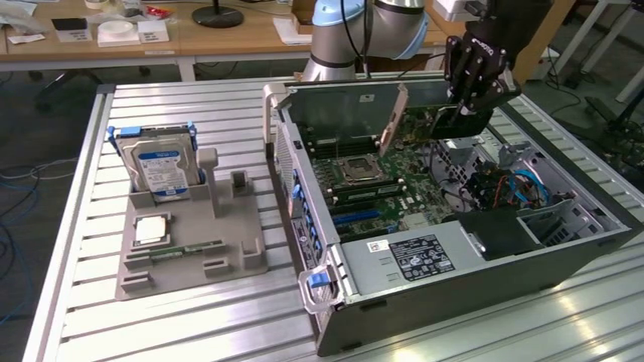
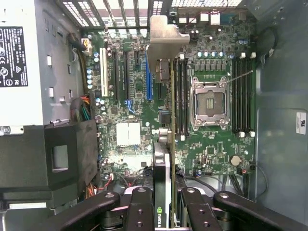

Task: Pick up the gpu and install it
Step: 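Insert the gpu into the slot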

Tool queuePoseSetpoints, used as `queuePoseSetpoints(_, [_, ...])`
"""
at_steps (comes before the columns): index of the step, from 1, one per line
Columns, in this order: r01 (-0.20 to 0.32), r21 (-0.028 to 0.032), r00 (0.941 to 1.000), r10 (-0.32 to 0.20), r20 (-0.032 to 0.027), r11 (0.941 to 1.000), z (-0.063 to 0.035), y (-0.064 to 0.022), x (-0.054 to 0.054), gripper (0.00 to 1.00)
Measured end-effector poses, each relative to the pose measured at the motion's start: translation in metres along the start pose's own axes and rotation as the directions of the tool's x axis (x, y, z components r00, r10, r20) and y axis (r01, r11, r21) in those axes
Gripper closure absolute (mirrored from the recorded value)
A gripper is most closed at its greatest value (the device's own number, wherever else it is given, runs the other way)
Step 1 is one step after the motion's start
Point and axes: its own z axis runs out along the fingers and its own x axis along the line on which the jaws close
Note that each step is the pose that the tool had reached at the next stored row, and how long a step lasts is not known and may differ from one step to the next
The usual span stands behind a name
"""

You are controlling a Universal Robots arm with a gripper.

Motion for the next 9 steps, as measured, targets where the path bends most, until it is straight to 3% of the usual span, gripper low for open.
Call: queuePoseSetpoints(9, [0.003,0.0007,1.0000,-0.003,0.0000,1.0000,0.0008,0.0071,0.0103,0.73])
